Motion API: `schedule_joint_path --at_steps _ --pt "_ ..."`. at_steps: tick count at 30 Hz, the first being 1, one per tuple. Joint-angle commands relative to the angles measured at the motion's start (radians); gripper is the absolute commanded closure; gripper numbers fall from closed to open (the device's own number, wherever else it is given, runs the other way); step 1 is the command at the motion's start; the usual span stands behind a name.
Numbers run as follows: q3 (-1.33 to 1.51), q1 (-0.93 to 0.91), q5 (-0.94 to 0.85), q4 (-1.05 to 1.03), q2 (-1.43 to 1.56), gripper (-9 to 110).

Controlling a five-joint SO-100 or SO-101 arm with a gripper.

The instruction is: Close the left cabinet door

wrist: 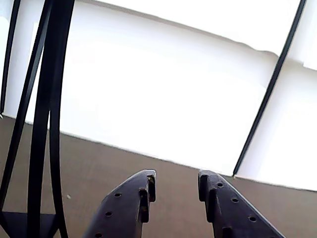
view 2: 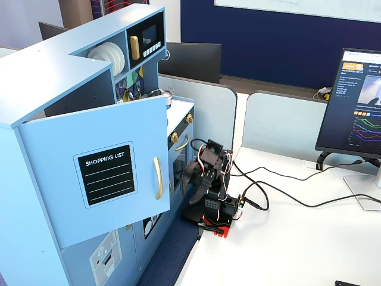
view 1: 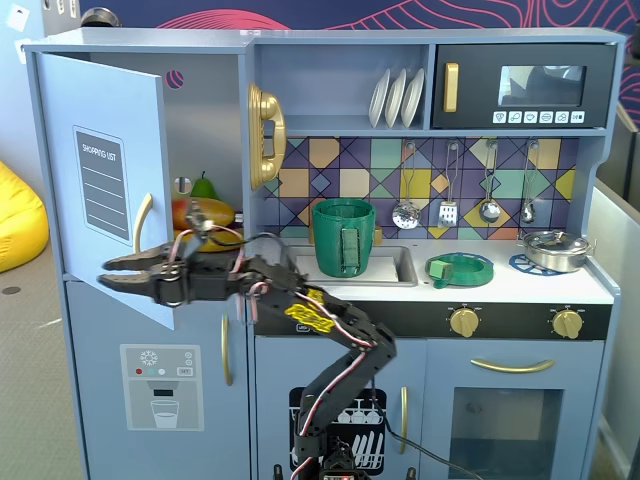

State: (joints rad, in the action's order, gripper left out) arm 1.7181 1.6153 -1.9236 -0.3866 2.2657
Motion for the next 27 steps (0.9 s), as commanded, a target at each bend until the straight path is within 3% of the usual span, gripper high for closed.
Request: schedule_joint_path --at_steps 1,27 --pt "-0.132 -0.06 0.002 0.054 -0.1 102" --pt "-0.242 -0.678 0.101 0.094 -0.272 102"
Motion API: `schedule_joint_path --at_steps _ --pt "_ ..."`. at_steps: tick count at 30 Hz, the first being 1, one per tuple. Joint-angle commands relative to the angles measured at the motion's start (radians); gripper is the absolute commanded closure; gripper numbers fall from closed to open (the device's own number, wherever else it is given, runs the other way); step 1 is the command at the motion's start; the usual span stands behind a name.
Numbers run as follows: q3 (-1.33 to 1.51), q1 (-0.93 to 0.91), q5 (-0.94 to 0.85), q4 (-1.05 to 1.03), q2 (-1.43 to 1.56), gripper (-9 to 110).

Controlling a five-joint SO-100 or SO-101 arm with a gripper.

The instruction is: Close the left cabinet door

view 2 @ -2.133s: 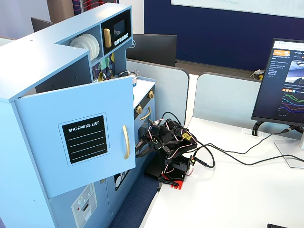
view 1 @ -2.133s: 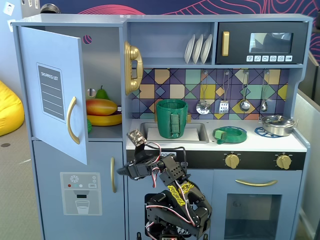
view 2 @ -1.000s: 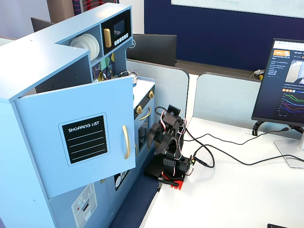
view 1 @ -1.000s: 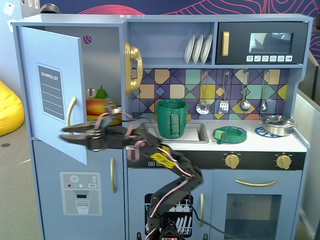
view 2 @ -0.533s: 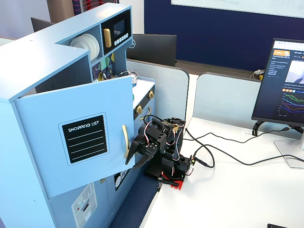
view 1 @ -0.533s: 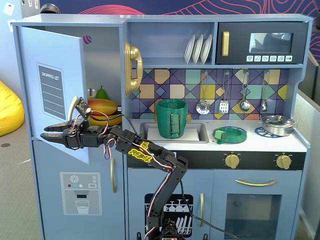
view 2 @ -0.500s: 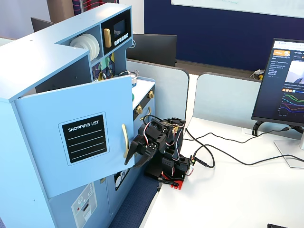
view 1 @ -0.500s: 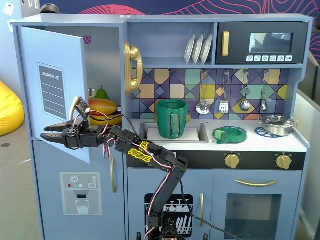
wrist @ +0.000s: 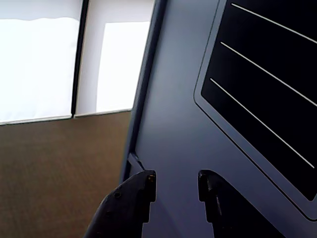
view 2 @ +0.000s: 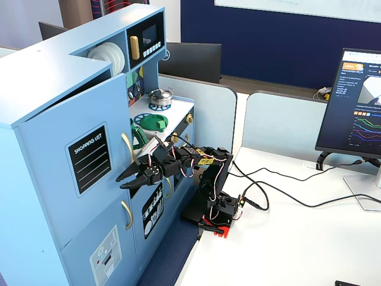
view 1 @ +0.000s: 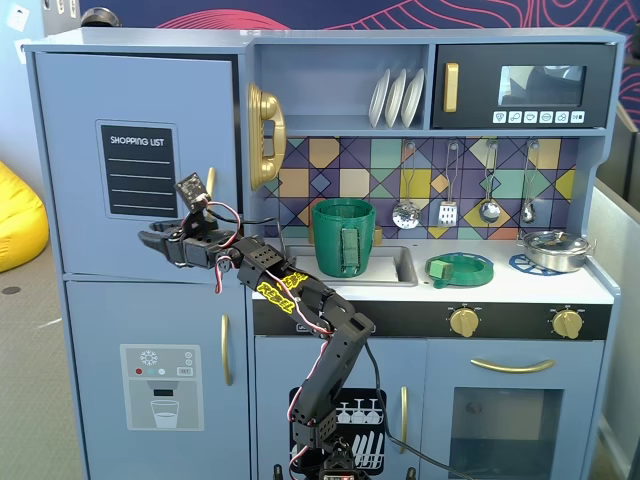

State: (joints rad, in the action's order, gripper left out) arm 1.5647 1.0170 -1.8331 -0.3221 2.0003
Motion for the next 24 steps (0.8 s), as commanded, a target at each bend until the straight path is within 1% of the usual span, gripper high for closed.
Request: schedule_joint_path --at_steps 1,11,14,20,24 --pt "-0.097 -0.101 0.011 0.032 -0.014 102" --pt "-0.238 -0.299 0.035 0.087 -0.199 102" --pt "-0.259 -0.316 0.051 0.092 -0.222 102" --pt "-0.161 -0.291 0.063 0.052 -0.112 102" --pt "-0.026 -0.236 0.077 -0.086 0.075 102"
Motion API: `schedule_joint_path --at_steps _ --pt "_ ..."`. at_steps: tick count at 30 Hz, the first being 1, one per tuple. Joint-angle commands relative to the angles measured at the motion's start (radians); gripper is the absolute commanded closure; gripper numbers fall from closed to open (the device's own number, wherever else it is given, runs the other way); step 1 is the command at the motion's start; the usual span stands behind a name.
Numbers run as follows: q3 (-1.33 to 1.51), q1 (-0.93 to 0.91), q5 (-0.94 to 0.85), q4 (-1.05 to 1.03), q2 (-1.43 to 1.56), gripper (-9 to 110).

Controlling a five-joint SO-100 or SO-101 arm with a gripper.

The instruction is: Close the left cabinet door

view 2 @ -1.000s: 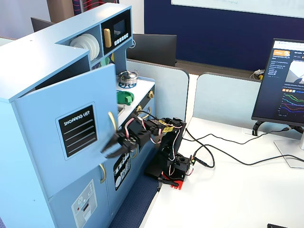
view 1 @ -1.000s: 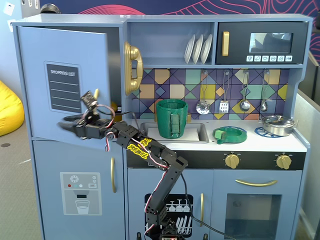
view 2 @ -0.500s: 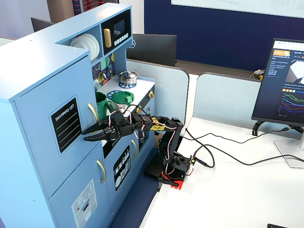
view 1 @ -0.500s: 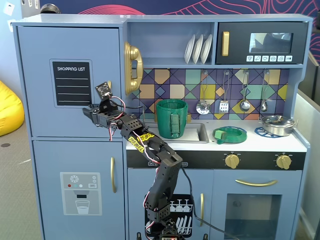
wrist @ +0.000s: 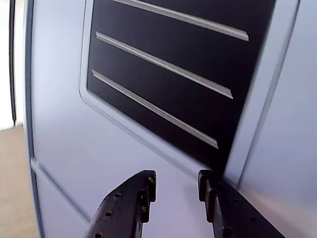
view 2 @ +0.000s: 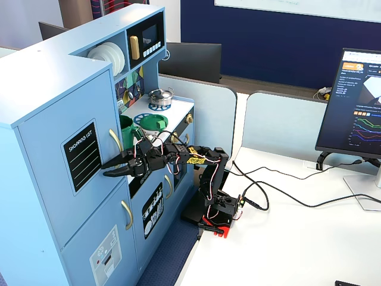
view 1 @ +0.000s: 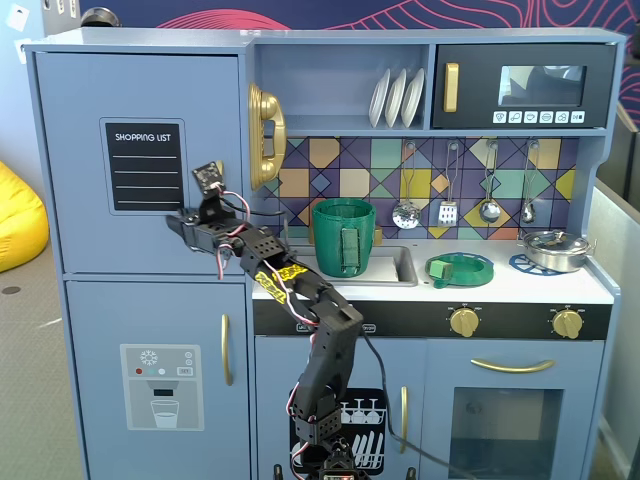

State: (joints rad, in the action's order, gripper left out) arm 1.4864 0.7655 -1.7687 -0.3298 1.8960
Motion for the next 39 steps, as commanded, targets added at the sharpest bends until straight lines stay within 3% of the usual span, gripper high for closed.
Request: schedule_joint_path --at_steps 1,7,16,27,39 --pt "0.089 0.028 0.003 -0.114 0.227 102" --pt "0.347 0.009 0.005 -0.281 0.52 102" --pt "0.692 -0.207 0.074 -0.515 0.867 102" --pt "1.071 -0.601 0.081 -0.87 1.104 101" --pt "1.43 -0.824 0.201 -1.127 1.282 101"
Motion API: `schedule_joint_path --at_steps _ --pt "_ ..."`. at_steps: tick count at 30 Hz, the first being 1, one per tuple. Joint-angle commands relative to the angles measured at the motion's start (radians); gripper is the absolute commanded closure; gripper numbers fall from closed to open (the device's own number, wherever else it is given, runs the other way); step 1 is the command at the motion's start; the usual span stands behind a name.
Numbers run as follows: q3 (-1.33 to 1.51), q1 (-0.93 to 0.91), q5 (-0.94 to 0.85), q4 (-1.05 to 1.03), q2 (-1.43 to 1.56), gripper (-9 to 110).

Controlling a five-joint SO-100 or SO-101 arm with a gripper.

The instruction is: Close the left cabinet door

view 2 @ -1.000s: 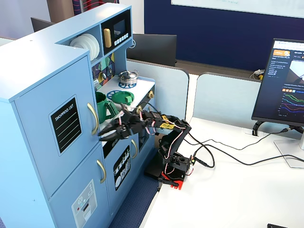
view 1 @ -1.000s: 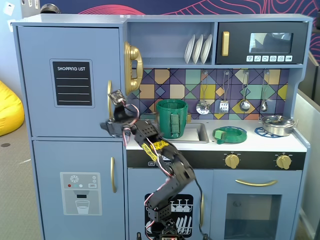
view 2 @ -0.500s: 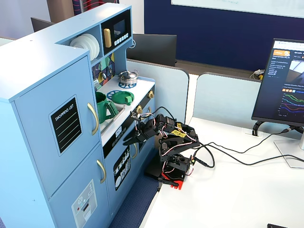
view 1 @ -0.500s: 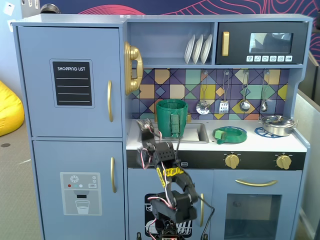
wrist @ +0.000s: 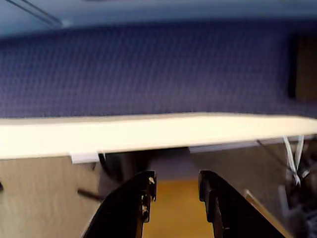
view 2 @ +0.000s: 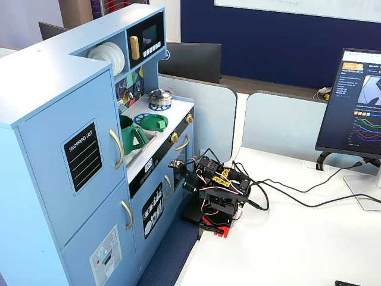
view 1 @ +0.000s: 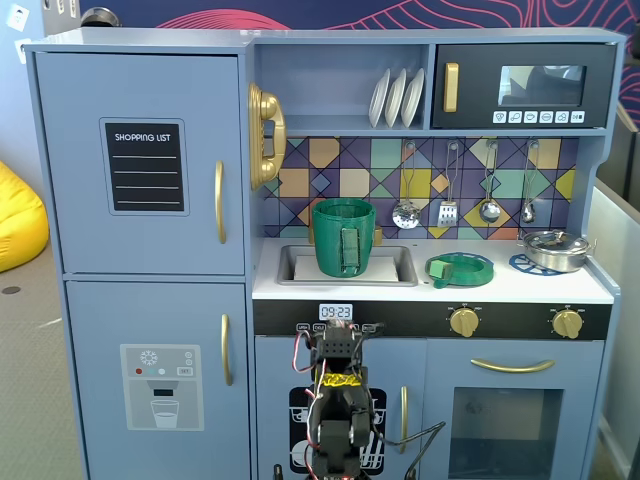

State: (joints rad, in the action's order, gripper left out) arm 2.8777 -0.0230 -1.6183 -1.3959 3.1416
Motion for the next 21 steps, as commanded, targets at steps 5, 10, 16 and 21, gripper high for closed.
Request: schedule_joint_path --at_steps 5,10,16,21 --pt "0.117 -0.041 0.146 -0.109 0.037 101" --pt "0.12 -0.048 0.206 -0.121 0.037 101" --pt "0.12 -0.058 0.114 -0.135 0.037 101" --pt "0.12 -0.048 0.106 -0.137 0.037 101"
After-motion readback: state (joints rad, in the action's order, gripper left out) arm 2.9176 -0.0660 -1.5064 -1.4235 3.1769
